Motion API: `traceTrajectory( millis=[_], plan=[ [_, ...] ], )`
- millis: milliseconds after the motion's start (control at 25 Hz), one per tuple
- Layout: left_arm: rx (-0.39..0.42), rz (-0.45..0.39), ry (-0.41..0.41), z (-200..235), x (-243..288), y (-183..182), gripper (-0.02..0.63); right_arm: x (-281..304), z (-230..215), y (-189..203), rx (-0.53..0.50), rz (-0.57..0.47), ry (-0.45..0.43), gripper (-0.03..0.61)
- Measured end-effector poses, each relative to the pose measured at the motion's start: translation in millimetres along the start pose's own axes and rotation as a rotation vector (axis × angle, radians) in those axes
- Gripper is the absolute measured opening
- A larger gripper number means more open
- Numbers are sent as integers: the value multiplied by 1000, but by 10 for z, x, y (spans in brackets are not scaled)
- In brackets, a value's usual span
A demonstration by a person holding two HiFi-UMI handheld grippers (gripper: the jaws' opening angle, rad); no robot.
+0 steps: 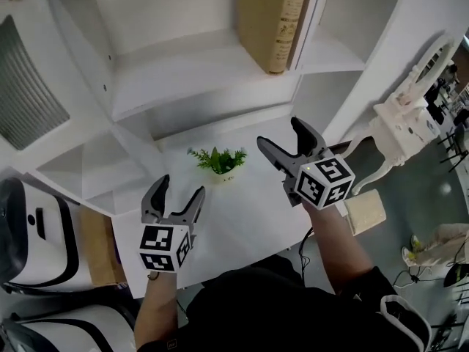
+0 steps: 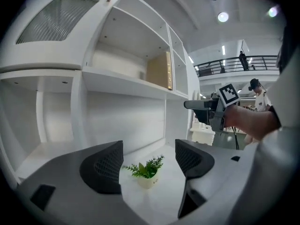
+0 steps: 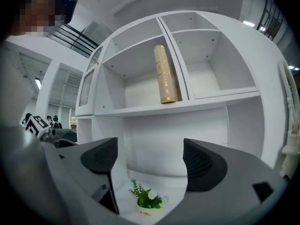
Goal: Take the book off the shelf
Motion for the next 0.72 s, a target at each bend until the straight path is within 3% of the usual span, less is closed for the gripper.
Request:
traceTrajectory(
  millis=[360, 720],
  plan=[
    [11, -38, 54, 69, 26, -469, 357, 175, 105, -653, -122, -2, 27, 445],
    [-14, -58, 18, 186, 136, -725, 357, 370, 17, -1163, -181, -46, 64, 445]
  ],
)
Point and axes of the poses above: the fingertips, and each gripper's own axes: x forward along the fingers, z to its left, y out of its underside, the point moved 2 cm from there along -x, backward along the fingers, and after that the axes turned 4 degrees about -y, right-handed, at the moved point
